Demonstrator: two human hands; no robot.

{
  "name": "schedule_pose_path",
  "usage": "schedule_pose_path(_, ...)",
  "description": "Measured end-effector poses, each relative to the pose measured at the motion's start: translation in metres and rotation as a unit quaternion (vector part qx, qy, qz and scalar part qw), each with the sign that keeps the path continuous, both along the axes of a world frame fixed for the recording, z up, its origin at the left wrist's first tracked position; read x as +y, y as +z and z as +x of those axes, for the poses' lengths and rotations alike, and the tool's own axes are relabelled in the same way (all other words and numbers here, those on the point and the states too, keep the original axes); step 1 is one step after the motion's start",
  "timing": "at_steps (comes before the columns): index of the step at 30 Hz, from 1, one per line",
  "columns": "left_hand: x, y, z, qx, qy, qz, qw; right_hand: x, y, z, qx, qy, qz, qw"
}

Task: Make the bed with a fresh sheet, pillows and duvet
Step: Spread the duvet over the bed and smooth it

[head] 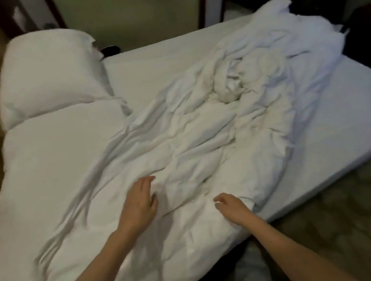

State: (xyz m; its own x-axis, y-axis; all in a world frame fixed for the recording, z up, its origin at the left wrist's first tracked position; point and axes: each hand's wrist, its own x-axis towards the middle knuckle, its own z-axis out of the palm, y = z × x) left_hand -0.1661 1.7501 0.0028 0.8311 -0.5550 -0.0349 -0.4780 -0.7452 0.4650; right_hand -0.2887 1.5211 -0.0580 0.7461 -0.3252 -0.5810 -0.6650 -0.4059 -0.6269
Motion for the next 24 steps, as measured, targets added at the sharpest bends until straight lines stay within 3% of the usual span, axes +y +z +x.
schedule_pose_path(4,-0.091,-0.024,-0.018,0.058,-0.087,0.043,0.994,-0.059,-0.018,-0.061,0.060,-0.122,0.012,0.991)
schedule_pose_path(8,-0.176,-0.056,-0.041,0.113,-0.140,0.103,0.978,-0.108,-0.046,-0.115,0.092,-0.167,0.066,0.979)
schedule_pose_path(13,-0.277,-0.081,-0.063,0.088,-0.109,0.119,0.983,-0.170,-0.056,-0.145,0.116,-0.236,0.125,0.957)
schedule_pose_path(19,-0.391,-0.121,-0.051,0.034,-0.049,0.256,0.965,-0.263,-0.068,-0.166,0.091,-0.303,0.164,0.934)
schedule_pose_path(22,-0.408,-0.138,-0.033,0.069,-0.029,0.222,0.972,-0.291,-0.071,-0.169,0.104,-0.343,0.197,0.912)
schedule_pose_path(24,-0.407,-0.140,-0.024,0.141,-0.008,0.140,0.980,-0.306,-0.074,-0.160,0.104,-0.367,0.212,0.900)
